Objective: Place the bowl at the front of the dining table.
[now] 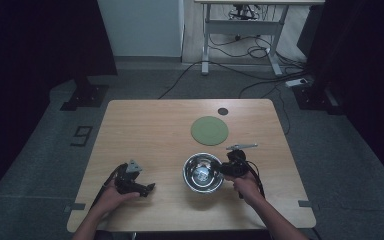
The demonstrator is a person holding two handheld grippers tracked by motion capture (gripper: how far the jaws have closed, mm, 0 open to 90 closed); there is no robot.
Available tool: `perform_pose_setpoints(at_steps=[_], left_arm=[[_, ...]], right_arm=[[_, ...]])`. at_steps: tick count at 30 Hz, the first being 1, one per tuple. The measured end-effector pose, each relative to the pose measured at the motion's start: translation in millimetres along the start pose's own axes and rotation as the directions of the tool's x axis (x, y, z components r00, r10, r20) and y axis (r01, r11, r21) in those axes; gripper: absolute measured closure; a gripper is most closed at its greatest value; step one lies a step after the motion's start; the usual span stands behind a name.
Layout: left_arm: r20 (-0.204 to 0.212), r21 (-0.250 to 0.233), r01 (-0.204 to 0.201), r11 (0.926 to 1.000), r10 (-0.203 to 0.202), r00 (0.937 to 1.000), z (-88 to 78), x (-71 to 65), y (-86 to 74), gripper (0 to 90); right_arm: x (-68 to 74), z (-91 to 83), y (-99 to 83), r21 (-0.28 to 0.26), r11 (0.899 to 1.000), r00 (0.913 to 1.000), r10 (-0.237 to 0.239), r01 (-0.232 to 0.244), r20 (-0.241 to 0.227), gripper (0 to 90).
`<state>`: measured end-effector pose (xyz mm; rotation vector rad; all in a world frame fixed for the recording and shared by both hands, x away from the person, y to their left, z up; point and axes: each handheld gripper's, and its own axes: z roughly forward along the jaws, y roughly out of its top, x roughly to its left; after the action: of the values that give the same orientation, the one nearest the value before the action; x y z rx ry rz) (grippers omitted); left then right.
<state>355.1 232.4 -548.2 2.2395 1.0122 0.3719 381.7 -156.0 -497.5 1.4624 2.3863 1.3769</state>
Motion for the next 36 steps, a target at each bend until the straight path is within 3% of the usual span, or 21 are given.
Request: perform_pose_setpoints(at_steps=[26,36], left_arm=[[0.0,0.0,0.001,1.0,-0.001,1.0,0.0,0.0,0.0,0.0],[0.0,0.0,0.001,1.0,-0.001,1.0,0.0,-0.1,0.0,0.0]], right_arm=[[-10.0,-6.6,7.4,-0.044,0.999,0.9981,0.015,-0.012,0.06,86.4],[-20.2,-10.4,10.8,-0.073,0.997,0.9948,0.044,-0.037,0.092,86.4]])
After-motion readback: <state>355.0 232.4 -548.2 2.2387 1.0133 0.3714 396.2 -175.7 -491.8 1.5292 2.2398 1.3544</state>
